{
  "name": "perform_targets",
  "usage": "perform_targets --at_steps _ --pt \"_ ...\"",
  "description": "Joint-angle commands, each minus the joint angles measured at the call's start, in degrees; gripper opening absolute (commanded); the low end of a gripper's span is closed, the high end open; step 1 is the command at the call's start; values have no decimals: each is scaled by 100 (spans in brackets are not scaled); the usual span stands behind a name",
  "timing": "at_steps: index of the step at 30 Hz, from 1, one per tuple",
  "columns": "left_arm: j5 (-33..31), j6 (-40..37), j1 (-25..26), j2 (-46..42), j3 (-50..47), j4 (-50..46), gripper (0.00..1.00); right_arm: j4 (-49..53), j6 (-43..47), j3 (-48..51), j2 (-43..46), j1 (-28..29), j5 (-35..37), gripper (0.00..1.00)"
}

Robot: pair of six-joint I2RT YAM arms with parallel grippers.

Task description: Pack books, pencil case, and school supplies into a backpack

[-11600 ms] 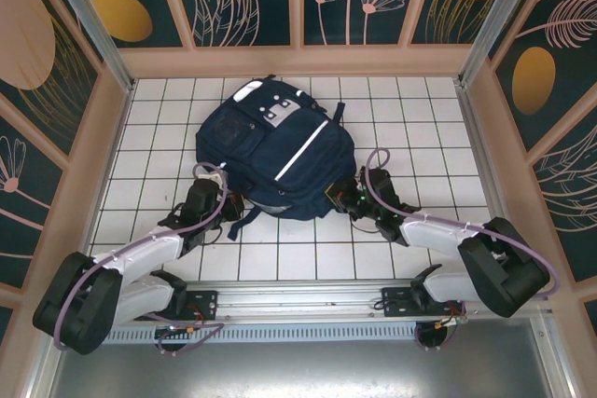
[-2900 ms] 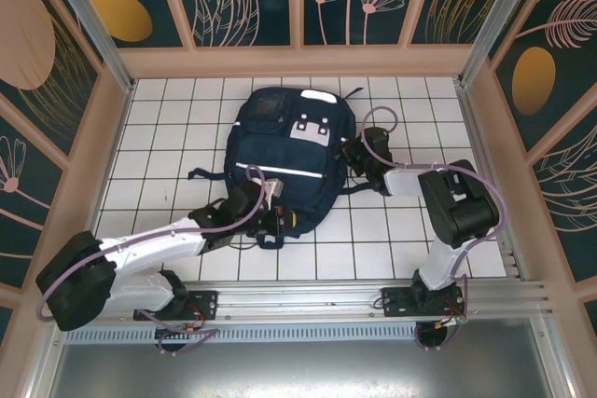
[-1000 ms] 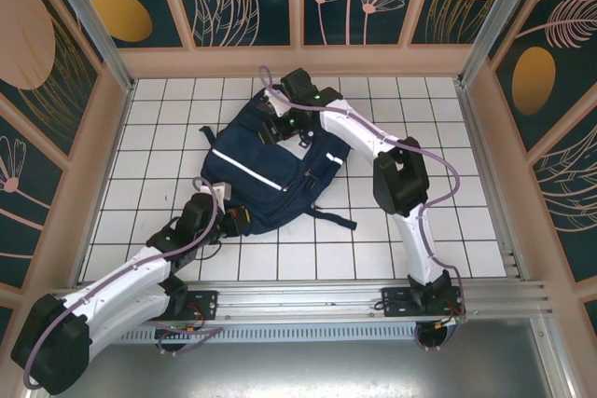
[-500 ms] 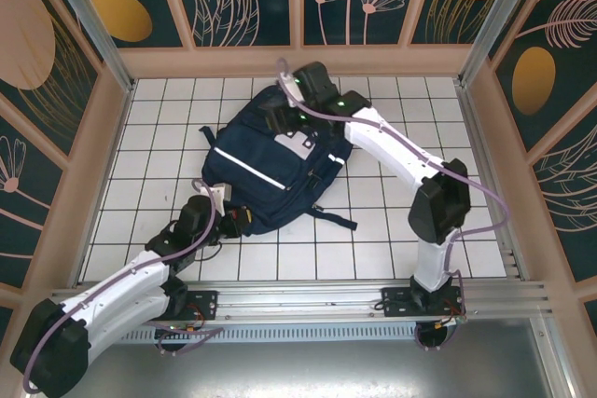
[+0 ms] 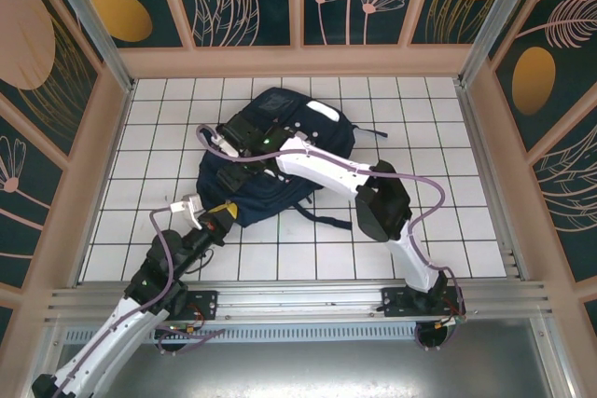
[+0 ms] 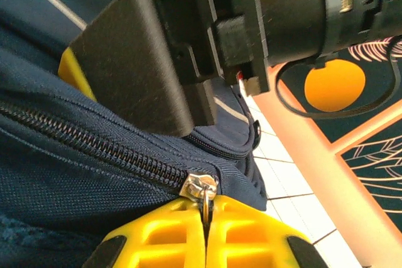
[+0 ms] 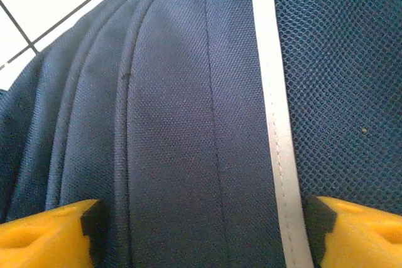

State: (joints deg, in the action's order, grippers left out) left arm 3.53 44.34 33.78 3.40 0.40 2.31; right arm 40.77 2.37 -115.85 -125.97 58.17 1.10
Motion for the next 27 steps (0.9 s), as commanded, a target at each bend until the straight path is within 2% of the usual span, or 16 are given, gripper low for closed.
perform_targets --at_steps 1,5,8,11,13,15,22,27 --pt "-58 76 10 287 -621 508 0 472 105 -242 -390 178 730 86" --pt "0 -36 14 650 -517 596 0 511 204 -268 -601 271 882 85" --pt "-35 -46 14 722 -508 602 0 510 222 -237 -753 296 826 74" --pt "-54 -55 12 838 -507 596 0 537 120 -257 -946 194 815 44" --pt "-35 -65 14 1081 -472 648 0 534 42 -334 -1008 91 612 16" --pt "37 -80 9 1420 -414 786 0 451 -36 -382 -966 -12 333 0" --pt "609 -330 37 3350 185 1169 0 -560 -1055 -197 -505 -548 -1069 0" --pt "665 -419 301 4005 684 1000 0 -1276 -2283 -101 -496 -796 -1129 0"
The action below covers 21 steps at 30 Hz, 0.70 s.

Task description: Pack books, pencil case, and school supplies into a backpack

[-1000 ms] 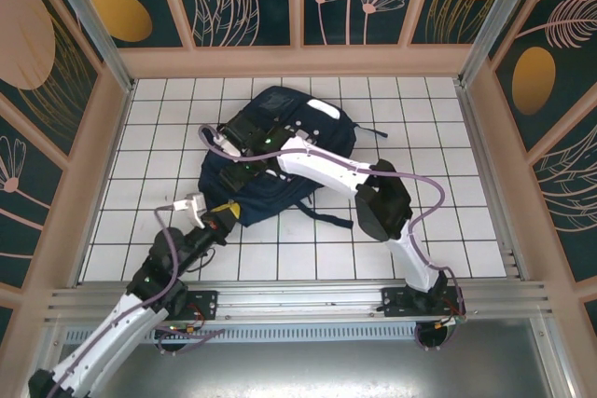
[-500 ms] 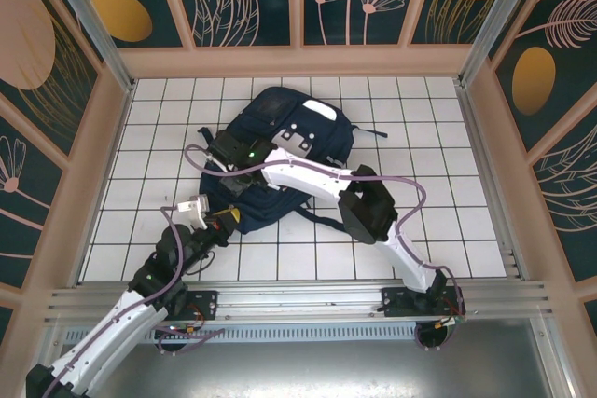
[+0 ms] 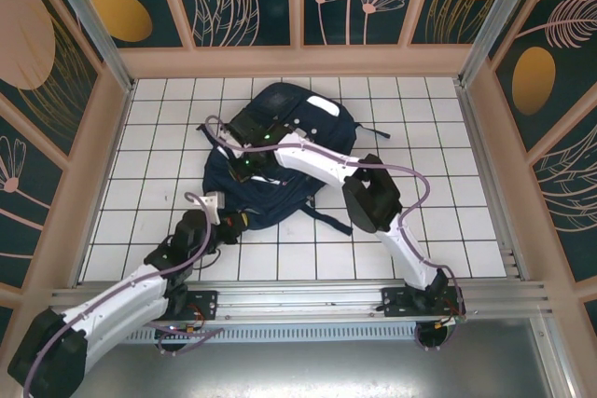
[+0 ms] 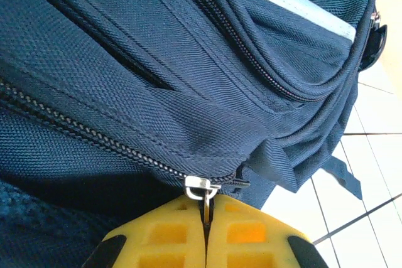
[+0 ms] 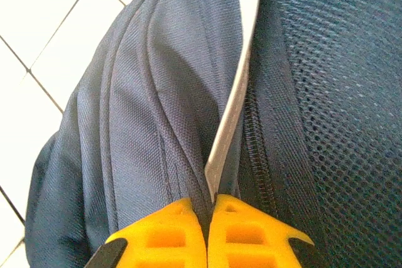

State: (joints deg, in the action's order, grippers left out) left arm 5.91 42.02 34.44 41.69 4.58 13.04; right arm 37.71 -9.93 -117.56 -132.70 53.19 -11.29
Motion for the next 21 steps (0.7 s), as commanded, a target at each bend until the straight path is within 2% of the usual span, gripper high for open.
perform_targets --at_steps 1,6,13,21 --pt "401 -199 311 213 355 -131 1 -1090 -1276 97 181 -321 141 0" --pt "366 -211 653 318 726 -434 3 -1635 -2216 242 213 -429 509 0" --pt "368 -89 771 578 877 -702 4 -1835 -2749 66 239 -567 857 0" --pt "370 -115 1240 1926 1870 -439 8 -1939 -3259 -193 119 -640 878 0"
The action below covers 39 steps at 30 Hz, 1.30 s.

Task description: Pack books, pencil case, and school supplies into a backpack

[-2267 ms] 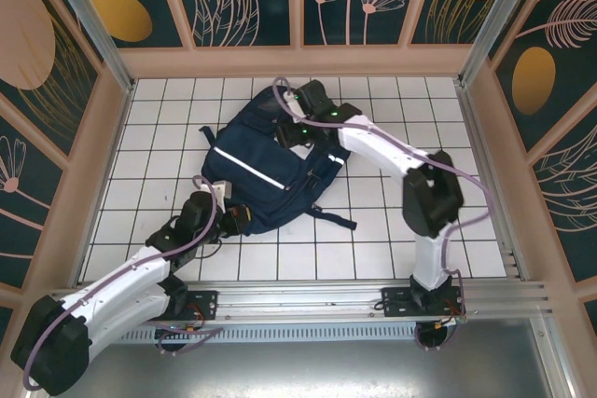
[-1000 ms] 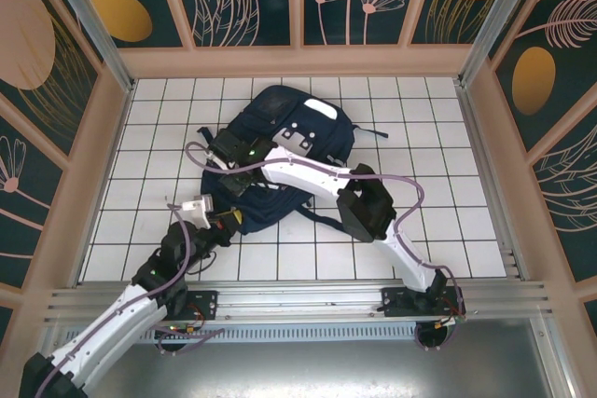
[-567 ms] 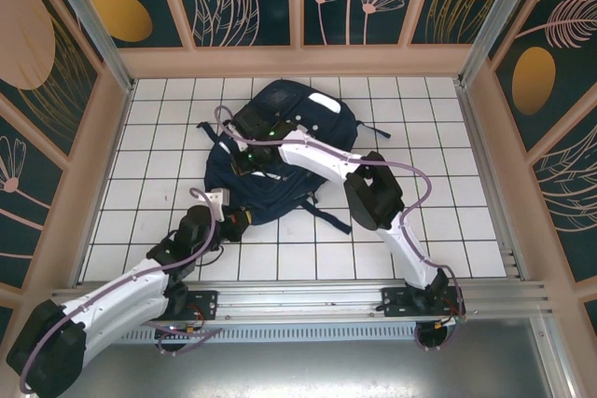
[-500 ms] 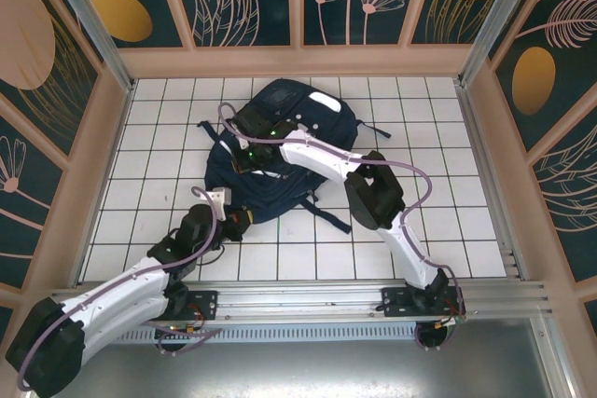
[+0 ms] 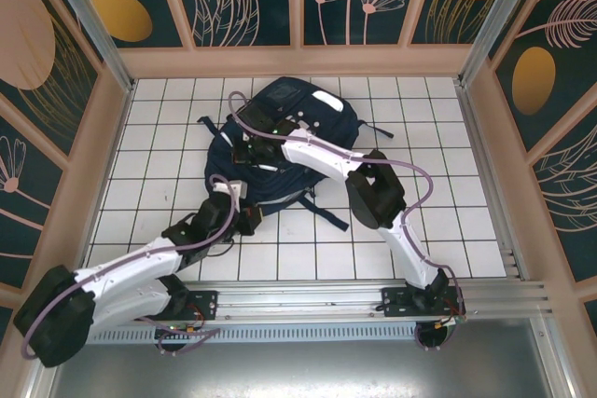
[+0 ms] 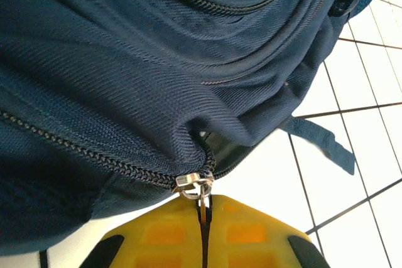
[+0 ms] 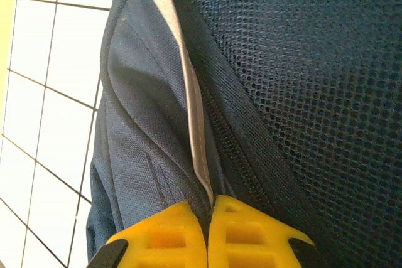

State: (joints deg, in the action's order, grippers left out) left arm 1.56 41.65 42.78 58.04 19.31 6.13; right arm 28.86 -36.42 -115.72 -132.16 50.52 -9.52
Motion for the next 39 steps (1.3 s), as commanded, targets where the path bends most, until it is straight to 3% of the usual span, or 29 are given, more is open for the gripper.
perform_targets --at_steps 1,9,12,18,21,25,26,28,30,33,35,39 --pt "786 -70 450 454 446 342 8 -1058 -652 -424 36 -384 654 0" --pt "528 -75 705 1703 1053 856 13 -1313 -1235 -317 45 -557 390 0" --pt "248 -308 924 1861 1283 590 15 -1461 -1415 -155 171 -635 328 0" --pt "-164 -504 1075 1596 1224 130 22 -1444 -1269 -75 313 -739 385 0" --pt "-173 -645 1083 1306 984 339 24 -1346 -1001 -93 291 -718 223 0" --pt "-143 -953 1081 1422 935 390 38 -1330 -534 -8 265 -713 -252 0" --pt "-66 -1006 1082 1482 995 320 42 -1216 -293 -5 277 -702 -227 11" --pt "233 -1069 1083 1460 1046 234 47 -1072 -15 185 450 -701 -20 43" --pt "368 -1045 1076 1187 1058 72 50 -1116 318 628 882 -741 160 57" --pt "383 -1119 1066 546 1197 -407 55 -1203 737 1359 1694 -842 561 65" --pt "71 -891 1013 93 1362 -866 66 -1296 796 1842 2171 -990 577 66" --pt "312 -669 360 -206 1937 -1953 70 -1356 856 2628 2924 -1305 812 65"
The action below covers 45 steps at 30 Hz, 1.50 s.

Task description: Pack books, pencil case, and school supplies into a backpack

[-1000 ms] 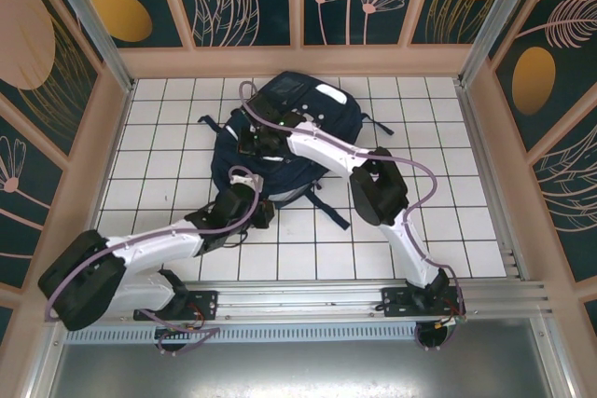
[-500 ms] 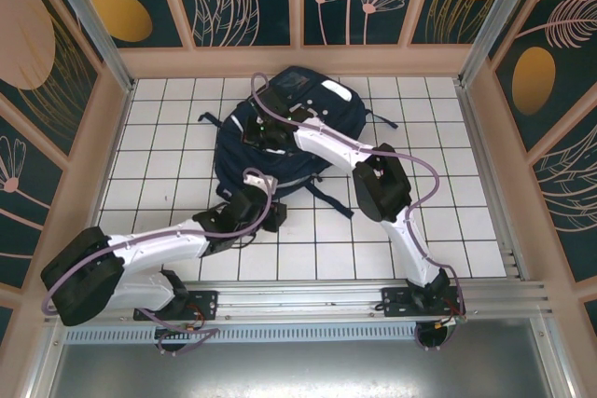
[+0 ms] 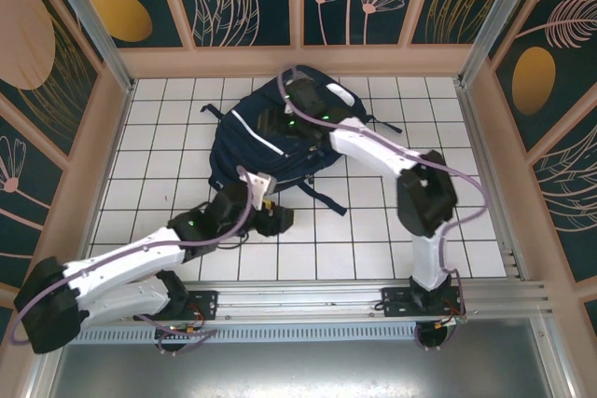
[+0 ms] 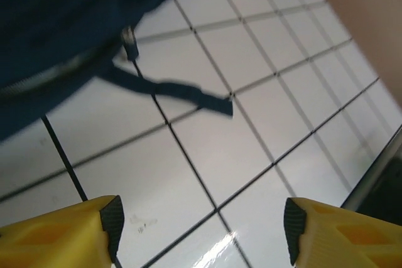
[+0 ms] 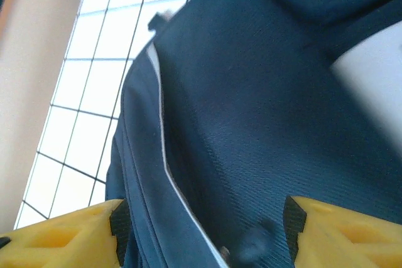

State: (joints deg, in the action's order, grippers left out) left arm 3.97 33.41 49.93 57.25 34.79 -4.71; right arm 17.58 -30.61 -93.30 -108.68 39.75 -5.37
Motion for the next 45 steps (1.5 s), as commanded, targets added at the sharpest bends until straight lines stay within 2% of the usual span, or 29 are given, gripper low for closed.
perform_targets --at_steps 1,3,5,7,12,14,19,21,24,29,32,35,39,45 --pt "28 274 -612 -162 449 -1054 70 -295 275 606 753 -302 409 65" --pt "92 562 -1257 -231 408 -1207 68 -453 246 1013 1047 -395 310 64" --pt "556 911 -2090 -109 268 -1114 66 -563 180 1366 1280 -426 259 63" --pt "835 1020 -2595 224 273 -1008 65 -658 133 1633 1444 -424 174 63" --pt "906 1398 -3238 1081 533 -554 64 -1269 -208 2587 1935 -424 -323 61" --pt "1121 1574 -3461 1373 519 -143 66 -1612 -358 3036 2173 -406 -552 61" --pt "1324 1814 -3500 2092 600 451 62 -2084 -521 3847 2628 -324 -826 60" --pt "1292 1848 -3502 2232 591 635 59 -2362 -521 4159 2760 -253 -1013 58" --pt "1338 1918 -3501 2305 614 936 51 -2604 -334 4543 2876 63 -821 56" --pt "1491 2151 -3508 2405 727 1296 20 -3202 -270 5159 2931 503 -659 46" --pt "1735 2353 -3504 2452 664 1621 2 -3794 -243 5584 3003 701 -361 43" --pt "1962 2794 -3484 2396 438 2103 0 -4703 -17 6074 3029 844 -165 48" --pt "1991 3305 -3218 2136 290 2449 0 -6013 927 6665 3064 1280 241 49" --pt "1451 3833 -2494 1801 393 2624 0 -5841 1896 6438 2950 1544 885 47"
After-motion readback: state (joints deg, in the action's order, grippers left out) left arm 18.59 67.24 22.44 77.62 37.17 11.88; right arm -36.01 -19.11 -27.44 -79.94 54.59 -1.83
